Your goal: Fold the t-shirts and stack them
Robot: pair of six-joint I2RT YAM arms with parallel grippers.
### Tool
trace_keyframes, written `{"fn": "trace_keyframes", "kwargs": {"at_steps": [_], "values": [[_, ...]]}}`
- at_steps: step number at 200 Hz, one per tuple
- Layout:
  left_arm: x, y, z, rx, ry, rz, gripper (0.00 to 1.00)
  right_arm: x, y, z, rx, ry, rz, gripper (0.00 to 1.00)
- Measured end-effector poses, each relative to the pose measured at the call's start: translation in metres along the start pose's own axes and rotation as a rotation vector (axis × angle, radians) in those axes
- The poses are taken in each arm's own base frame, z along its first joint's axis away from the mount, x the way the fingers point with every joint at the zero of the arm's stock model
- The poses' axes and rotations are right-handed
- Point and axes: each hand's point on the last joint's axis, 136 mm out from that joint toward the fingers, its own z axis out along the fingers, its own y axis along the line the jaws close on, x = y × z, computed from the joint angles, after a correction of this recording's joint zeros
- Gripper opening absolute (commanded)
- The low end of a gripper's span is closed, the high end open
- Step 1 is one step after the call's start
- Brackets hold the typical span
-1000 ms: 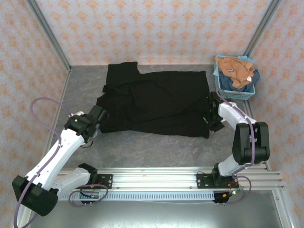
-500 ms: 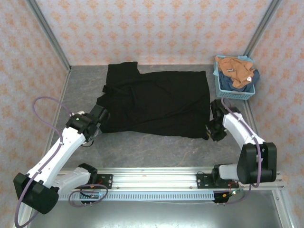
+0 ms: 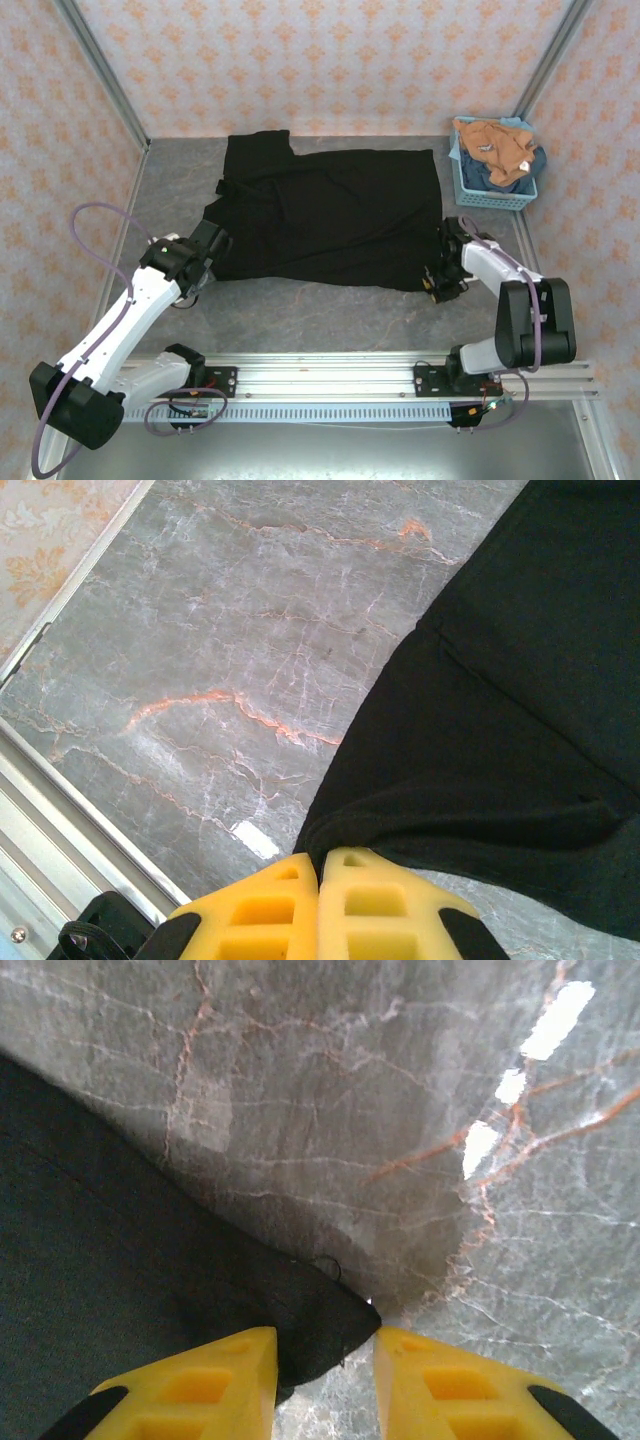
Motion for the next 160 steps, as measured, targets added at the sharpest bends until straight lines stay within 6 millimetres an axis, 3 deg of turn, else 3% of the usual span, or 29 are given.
{"fn": "trace_keyframes", "kwargs": {"at_steps": [34,56,68,93,108,145,160], "values": [[0.0,0.0,0.0,0.0,0.0,0.0,0.0,-0.003,0.002,0.006,0.014,-0.003,0.001,0.32],[0.0,0.0,0.0,0.0,0.0,0.0,0.0,-0.004,0.001,0.006,0.044,0.0,-0.012,0.08],[0.0,0.0,0.0,0.0,0.0,0.0,0.0,-0.006,0.002,0.005,0.051,-0.008,-0.014,0.0],[0.0,0.0,0.0,-0.001,-0.002,-0.001,0.0,-0.015,0.003,-0.003,0.066,-0.061,-0.041,0.0],[-0.001,0.001,-0.001,-0.002,-0.008,-0.004,0.0,-0.021,0.003,-0.018,0.072,-0.101,-0.061,0.0],[-0.005,0.005,-0.005,0.012,-0.034,-0.029,0.0,-0.031,0.008,-0.082,-0.005,-0.23,-0.101,0.0],[-0.005,0.006,-0.005,0.016,-0.035,-0.038,0.0,-0.029,-0.002,-0.092,-0.003,-0.244,-0.103,0.0]]}}
